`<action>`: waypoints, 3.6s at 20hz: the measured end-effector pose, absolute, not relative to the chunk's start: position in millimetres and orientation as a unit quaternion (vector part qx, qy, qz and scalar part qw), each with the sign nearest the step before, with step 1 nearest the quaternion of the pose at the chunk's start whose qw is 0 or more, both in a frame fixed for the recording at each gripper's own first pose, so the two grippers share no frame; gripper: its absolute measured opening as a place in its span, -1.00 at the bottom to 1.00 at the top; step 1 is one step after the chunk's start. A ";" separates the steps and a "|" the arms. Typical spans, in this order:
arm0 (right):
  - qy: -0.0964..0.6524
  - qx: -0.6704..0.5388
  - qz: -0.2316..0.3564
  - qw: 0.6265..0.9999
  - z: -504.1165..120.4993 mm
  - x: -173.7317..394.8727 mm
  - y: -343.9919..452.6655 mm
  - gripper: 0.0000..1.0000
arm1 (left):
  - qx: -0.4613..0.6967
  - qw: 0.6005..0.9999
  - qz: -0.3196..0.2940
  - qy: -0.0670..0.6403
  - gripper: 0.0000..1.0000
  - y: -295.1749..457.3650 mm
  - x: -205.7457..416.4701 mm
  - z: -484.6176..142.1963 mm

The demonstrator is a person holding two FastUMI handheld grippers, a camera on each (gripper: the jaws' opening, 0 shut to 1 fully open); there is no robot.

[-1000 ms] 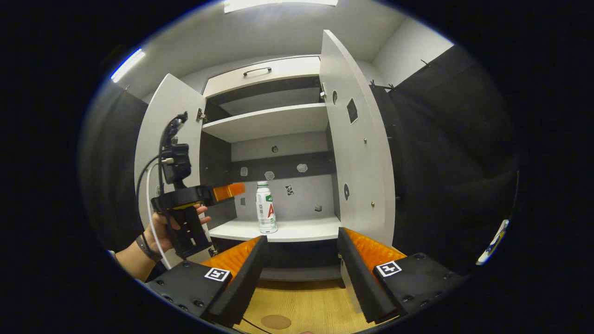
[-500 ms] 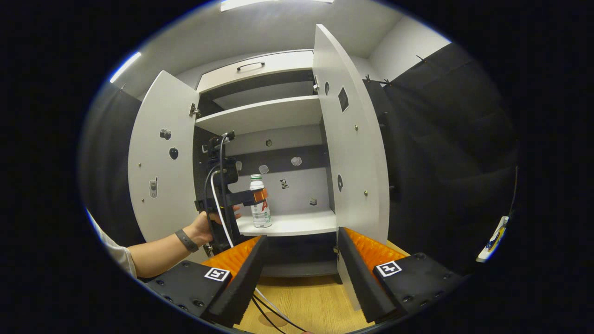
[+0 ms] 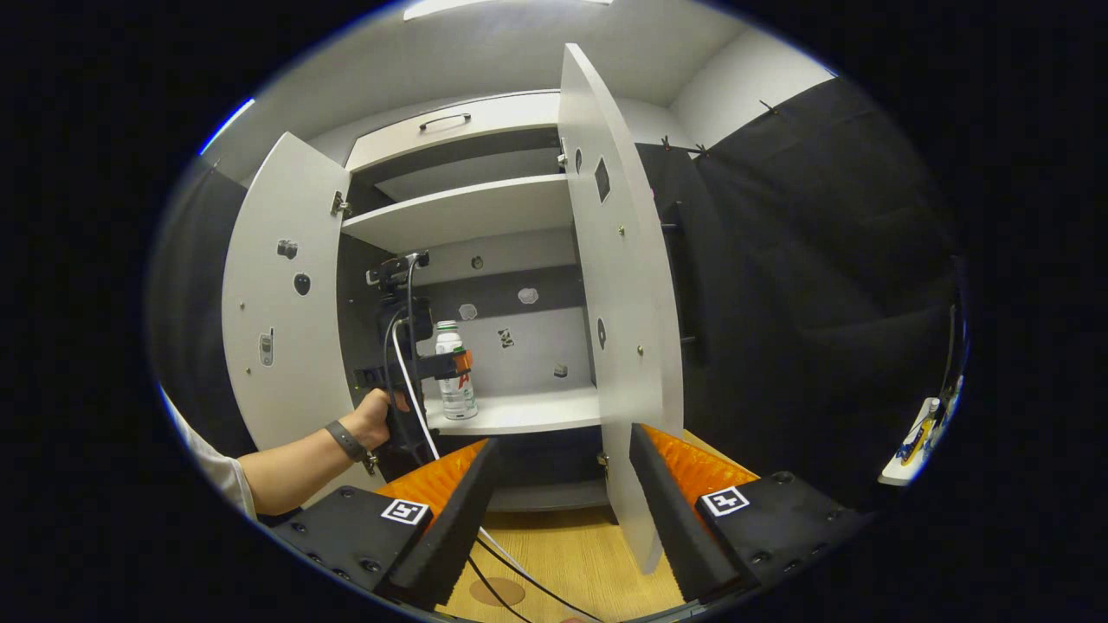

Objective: Grasp the bottle in the cabinet with the left hand and place it on the coaster, then close the right door with the right hand and the left door with the left hand.

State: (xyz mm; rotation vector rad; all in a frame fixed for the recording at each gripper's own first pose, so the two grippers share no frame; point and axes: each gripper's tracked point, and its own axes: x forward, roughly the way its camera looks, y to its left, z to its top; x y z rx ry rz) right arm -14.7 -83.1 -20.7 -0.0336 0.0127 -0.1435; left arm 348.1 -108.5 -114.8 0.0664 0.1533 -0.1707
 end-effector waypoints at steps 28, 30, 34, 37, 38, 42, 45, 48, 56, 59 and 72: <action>0.020 -0.005 -0.005 1.000 -36.6 -27.3 -34.0 0.96 | 0.024 0.995 -0.094 -0.019 0.45 -60.4 94.5 -60.2; 0.012 0.001 0.003 1.000 -31.1 -31.2 -29.5 0.97 | 0.034 0.995 -0.089 -0.024 0.45 -60.0 79.7 -75.2; 0.002 0.003 0.019 1.000 -22.7 -37.7 -22.2 0.96 | 0.031 0.994 -0.101 0.001 0.45 -72.6 47.6 -127.9; 0.006 0.010 0.039 0.999 -22.4 -43.6 -14.3 0.96 | 0.008 0.994 -0.105 0.041 0.46 -78.9 25.2 -184.9; 0.003 0.013 0.045 0.999 -21.7 -45.6 -12.2 0.97 | 0.001 0.993 -0.103 0.052 0.46 -78.2 18.9 -204.0; 0.014 -0.002 0.052 0.999 -28.3 -48.2 -9.4 0.96 | -0.012 0.994 -0.086 0.073 0.46 -73.1 2.8 -262.9; 0.031 -0.013 0.055 0.998 -33.6 -47.6 -7.3 0.96 | 0.011 0.994 -0.087 0.068 0.46 -77.5 -14.9 -292.8; 0.044 -0.006 0.070 0.997 -36.6 -48.0 0.5 0.97 | 0.026 0.993 -0.089 0.070 0.46 -90.7 -19.6 -316.7; 0.062 -0.026 0.064 0.996 -40.4 -61.5 -12.6 0.96 | 0.036 0.994 -0.085 0.064 0.46 -114.3 -23.9 -348.1; 0.056 -0.037 0.059 0.996 -36.7 -65.2 -19.7 0.96 | 0.035 0.994 -0.078 0.069 0.46 -110.7 -27.5 -356.5; 0.065 -0.035 0.061 0.995 -48.4 -61.0 -21.7 0.97 | 0.026 0.992 -0.089 0.090 0.82 -108.6 -30.2 -365.7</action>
